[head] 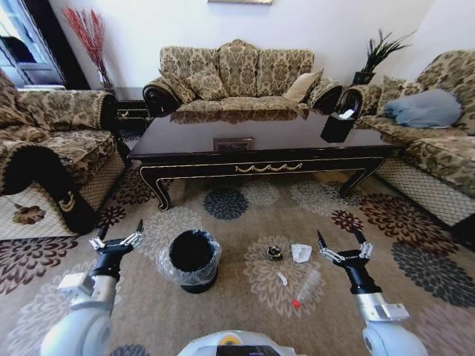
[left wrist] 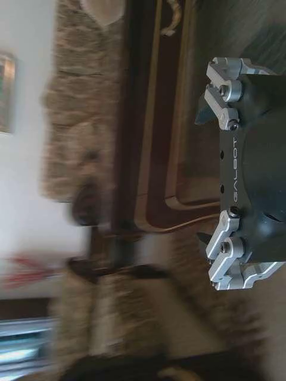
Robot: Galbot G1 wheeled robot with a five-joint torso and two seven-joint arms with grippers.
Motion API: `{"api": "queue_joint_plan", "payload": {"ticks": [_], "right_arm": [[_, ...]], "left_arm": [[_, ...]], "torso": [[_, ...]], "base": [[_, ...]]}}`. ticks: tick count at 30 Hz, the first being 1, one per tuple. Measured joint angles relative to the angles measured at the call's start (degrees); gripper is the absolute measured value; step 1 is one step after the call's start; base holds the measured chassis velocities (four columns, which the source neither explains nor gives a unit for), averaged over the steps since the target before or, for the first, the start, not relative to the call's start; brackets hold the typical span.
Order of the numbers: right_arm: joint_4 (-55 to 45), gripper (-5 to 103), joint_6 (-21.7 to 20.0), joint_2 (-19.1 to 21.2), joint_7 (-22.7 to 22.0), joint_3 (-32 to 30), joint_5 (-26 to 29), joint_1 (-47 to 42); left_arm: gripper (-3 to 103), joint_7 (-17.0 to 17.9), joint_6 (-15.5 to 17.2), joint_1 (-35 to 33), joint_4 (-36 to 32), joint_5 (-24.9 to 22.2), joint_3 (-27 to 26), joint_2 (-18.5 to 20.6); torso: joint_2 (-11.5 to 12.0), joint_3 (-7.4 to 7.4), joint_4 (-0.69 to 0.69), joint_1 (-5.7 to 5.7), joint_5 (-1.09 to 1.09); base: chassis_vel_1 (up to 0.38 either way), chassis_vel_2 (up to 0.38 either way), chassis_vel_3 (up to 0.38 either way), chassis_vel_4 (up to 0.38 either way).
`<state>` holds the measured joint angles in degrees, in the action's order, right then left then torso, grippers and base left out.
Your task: Move to the front of the table and pick up the trash from the floor, then place it into the trash bin.
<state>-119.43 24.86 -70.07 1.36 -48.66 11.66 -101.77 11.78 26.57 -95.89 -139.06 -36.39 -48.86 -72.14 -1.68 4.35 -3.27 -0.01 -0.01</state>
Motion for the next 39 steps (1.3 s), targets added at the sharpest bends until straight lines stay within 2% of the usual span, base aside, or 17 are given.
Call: {"api": "queue_joint_plan", "payload": {"ticks": [1, 2, 3, 4, 5, 7, 13, 16, 19, 22, 26, 29, 39], "right_arm": [[0.0, 100, -0.9, 0.1, -1.9, 0.5, -0.4, 0.2], [0.0, 100, -0.9, 0.1, -1.9, 0.5, -0.4, 0.2], [-0.1, 100, -1.6, 0.1, -3.3, 0.8, -0.6, 0.4], [-0.1, 100, -2.9, 0.2, -5.4, 1.3, -1.0, 0.9], [-0.1, 100, -2.9, 0.2, -5.4, 1.3, -1.0, 0.9], [-0.1, 100, -5.1, 0.3, -8.3, 1.9, -2.3, 1.4], [0.7, 100, -7.5, 0.2, -11.0, 3.8, -2.7, 1.9], [1.1, 100, -8.0, 0.1, -11.4, 4.5, -2.7, 2.3], [2.0, 100, -8.3, 0.0, -11.6, 5.7, -3.1, 2.8], [2.4, 100, -8.3, -0.2, -11.9, 5.9, -3.7, 2.9], [3.0, 100, -8.3, -0.5, -12.6, 5.9, -4.2, 2.8], [3.3, 100, -8.3, -0.5, -13.0, 5.5, -4.3, 2.5], [4.0, 100, -8.1, -0.4, -13.2, 5.6, -4.5, 2.5]], "left_arm": [[100, 2.5, 5.7, 1.3, -0.9, -6.7, 0.0, 0.7], [100, 2.5, 5.7, 1.3, -0.9, -6.7, 0.0, 0.7], [100, 4.1, 8.9, 2.1, -1.4, -10.4, -0.1, 1.1], [100, 6.5, 14.2, 3.7, -1.7, -14.9, -0.2, 1.7], [100, 6.5, 14.2, 3.7, -1.7, -14.9, -0.2, 1.7], [100, 7.1, 16.4, 4.9, -0.7, -14.6, 0.4, 2.6], [100, 6.5, 16.6, 5.6, 3.1, -9.3, 3.1, 3.7], [100, 6.8, 16.5, 6.2, 4.3, -10.1, 3.9, 3.6], [100, 7.3, 16.2, 8.2, 7.7, -14.3, 6.4, 3.3], [100, 7.4, 16.1, 9.3, 9.9, -14.6, 8.0, 3.1], [100, 7.7, 15.9, 11.1, 14.3, -13.9, 11.3, 2.2], [100, 7.8, 15.9, 11.8, 17.4, -11.5, 13.3, 1.1], [100, 7.8, 15.7, 12.8, 21.3, -9.6, 14.1, 0.1]], "torso": [[0.0, 0.0, -0.02, 0.0, -0.01], [0.0, 0.0, -0.02, 0.0, -0.01], [0.0, 0.0, -0.02, 0.0, 0.0], [0.0, -0.01, -0.03, 0.0, 0.02], [0.0, -0.01, -0.03, 0.0, 0.02], [0.0, 0.0, -0.02, 0.0, 0.01], [0.0, 0.0, -0.02, 0.0, 0.0], [0.0, 0.0, -0.01, 0.0, 0.01], [0.0, 0.0, -0.02, 0.0, 0.01], [0.0, 0.0, -0.03, 0.0, 0.01], [0.0, 0.0, -0.03, 0.0, 0.01], [0.0, 0.0, -0.02, 0.0, 0.0], [0.0, 0.0, -0.02, 0.0, 0.01]], "base": [[0.0, 0.0, 0.0, 0.0], [0.0, 0.0, 0.0, 0.0], [0.0, 0.0, 0.0, 0.0], [0.0, 0.0, 0.0, 0.0], [0.0, 0.0, 0.0, 0.0], [0.0, 0.0, 0.0, 0.0], [0.0, 0.0, 0.0, 0.0], [0.0, 0.0, 0.0, 0.0], [0.0, 0.0, 0.0, 0.0], [0.0, 0.0, 0.0, 0.0], [0.0, 0.0, 0.0, 0.0], [0.0, 0.0, 0.0, 0.0], [0.0, 0.0, 0.0, 0.0]]}}
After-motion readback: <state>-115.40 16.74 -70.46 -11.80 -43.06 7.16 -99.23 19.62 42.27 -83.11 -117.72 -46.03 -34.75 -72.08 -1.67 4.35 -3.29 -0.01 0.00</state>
